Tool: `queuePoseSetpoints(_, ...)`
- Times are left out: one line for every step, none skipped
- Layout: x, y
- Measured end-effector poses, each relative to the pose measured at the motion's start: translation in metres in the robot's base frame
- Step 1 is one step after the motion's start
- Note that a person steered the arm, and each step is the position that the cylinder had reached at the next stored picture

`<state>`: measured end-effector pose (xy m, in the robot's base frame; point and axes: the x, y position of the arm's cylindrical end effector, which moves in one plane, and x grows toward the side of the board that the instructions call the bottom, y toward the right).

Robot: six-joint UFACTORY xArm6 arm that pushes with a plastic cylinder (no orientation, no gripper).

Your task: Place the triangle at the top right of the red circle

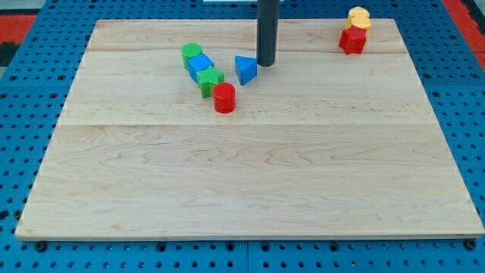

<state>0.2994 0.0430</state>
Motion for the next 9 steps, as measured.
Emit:
queuePoseSetpoints(-0.021,0.006)
queuePoseSetpoints(-0.025,-0.005)
queuePoseSetpoints(-0.025,-0.030)
queuePoseSetpoints(-0.025,-0.048)
queuePoseSetpoints(-0.025,-0.048)
queuePoseSetpoints(-0.019,-0.039)
queuePoseSetpoints(-0.001,-0.038)
queuePoseSetpoints(0.005,-0.038)
queuePoseSetpoints(0.009,-0.038)
